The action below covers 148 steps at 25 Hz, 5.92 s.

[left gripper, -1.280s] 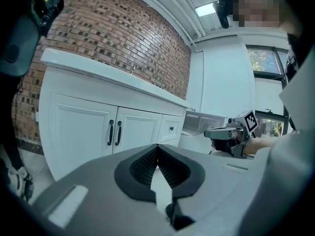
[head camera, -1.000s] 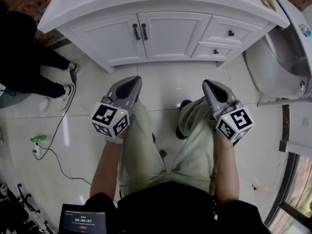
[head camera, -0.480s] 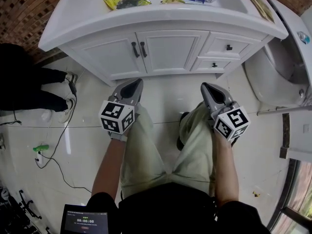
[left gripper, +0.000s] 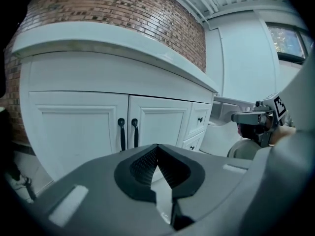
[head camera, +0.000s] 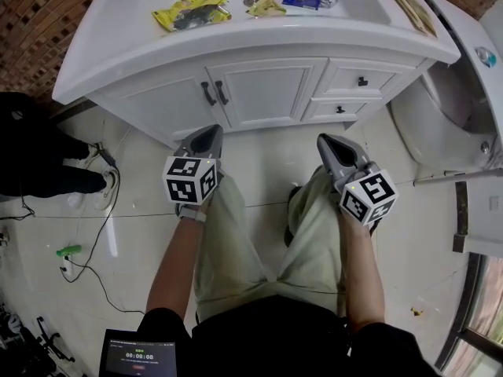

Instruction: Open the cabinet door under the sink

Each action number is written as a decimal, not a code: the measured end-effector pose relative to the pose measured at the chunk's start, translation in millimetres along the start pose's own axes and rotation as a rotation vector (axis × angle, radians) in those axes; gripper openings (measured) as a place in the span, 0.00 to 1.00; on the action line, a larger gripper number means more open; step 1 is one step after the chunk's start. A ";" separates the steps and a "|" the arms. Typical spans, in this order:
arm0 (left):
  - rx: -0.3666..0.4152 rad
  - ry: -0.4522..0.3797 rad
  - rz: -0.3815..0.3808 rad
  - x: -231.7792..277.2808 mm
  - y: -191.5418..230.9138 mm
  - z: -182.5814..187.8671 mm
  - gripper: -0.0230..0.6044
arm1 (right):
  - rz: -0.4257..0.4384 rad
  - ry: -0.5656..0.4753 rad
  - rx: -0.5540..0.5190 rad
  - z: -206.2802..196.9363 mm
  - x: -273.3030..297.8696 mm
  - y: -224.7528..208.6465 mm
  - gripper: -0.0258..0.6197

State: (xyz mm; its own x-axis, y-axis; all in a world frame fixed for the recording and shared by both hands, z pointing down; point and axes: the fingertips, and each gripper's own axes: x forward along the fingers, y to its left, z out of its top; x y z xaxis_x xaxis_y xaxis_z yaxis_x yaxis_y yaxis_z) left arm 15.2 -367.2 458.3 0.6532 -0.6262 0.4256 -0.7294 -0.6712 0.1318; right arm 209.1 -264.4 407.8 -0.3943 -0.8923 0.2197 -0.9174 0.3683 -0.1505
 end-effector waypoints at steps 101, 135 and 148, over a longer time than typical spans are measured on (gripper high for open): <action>0.020 -0.005 0.229 -184.1 130.9 -123.2 0.11 | 0.595 0.040 -0.204 -43.8 136.5 278.4 0.03; -0.225 -0.340 0.363 -270.5 167.6 -90.5 0.10 | 0.630 0.045 -0.159 -49.0 126.8 310.4 0.03; -0.150 -0.352 0.232 -271.9 74.1 -82.9 0.09 | 0.635 0.069 -0.186 -68.8 56.0 320.7 0.03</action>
State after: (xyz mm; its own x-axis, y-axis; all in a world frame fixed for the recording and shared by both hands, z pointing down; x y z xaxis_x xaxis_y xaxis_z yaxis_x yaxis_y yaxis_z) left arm -233.4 -213.7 426.6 0.4794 -0.8677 0.1317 -0.8691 -0.4486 0.2085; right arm -110.8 -178.2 438.2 -0.8583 -0.4705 0.2049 -0.4970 0.8615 -0.1037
